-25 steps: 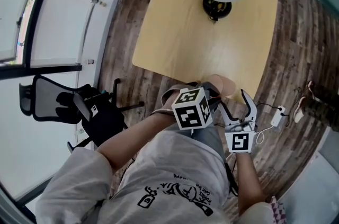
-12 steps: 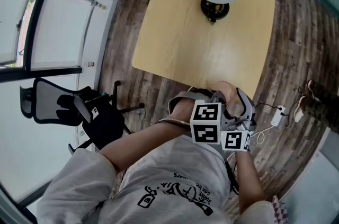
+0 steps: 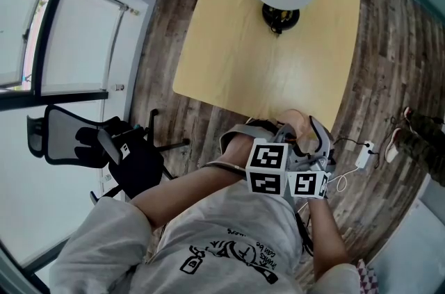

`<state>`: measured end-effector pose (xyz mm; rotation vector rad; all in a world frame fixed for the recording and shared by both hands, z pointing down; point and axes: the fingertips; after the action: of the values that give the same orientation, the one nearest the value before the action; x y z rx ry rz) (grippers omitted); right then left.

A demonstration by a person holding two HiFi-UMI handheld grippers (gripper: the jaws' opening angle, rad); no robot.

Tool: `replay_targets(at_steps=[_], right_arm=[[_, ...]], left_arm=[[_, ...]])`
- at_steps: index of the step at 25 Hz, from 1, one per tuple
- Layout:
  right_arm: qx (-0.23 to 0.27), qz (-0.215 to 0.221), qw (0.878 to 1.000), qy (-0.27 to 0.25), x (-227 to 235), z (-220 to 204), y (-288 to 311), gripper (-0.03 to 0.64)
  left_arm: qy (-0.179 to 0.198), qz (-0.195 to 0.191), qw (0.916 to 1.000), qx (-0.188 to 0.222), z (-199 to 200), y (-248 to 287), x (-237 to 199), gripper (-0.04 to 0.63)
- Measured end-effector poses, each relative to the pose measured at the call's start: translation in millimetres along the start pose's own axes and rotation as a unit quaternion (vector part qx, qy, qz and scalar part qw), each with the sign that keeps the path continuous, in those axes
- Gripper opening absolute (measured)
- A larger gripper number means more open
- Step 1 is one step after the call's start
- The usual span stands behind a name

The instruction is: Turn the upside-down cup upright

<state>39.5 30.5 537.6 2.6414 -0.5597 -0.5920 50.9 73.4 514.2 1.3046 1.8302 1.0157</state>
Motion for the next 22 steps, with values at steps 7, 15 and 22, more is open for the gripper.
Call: replay_targets(at_steps=[7, 15, 22], right_arm=[[0.009, -0.010, 1.000, 0.025, 10.3, -0.2, 3.4, 0.317], [0.039, -0.021, 0.996, 0.077, 25.5, -1.3, 5.1, 0.318], [0.079, -0.028, 0.982, 0.170, 30.9, 0.6, 8.0, 0.318]], left_arm=[[0.007, 0.049, 0.9979, 0.040, 1.6, -6.0, -13.2, 0.053], [-0.096, 0.075, 0.9661, 0.227, 8.4, -33.1, -39.5, 0.174], [-0.217, 0.037, 0.8971, 0.383, -5.9, -36.3, -64.7, 0.294]])
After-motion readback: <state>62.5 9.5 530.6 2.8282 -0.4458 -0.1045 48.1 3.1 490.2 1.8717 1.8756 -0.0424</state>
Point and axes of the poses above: the fingertips, and each gripper's own axes: y forward along the fingers, x to its right, z out of its top, and after that the axes turned 4 degrees about -z, right-handed
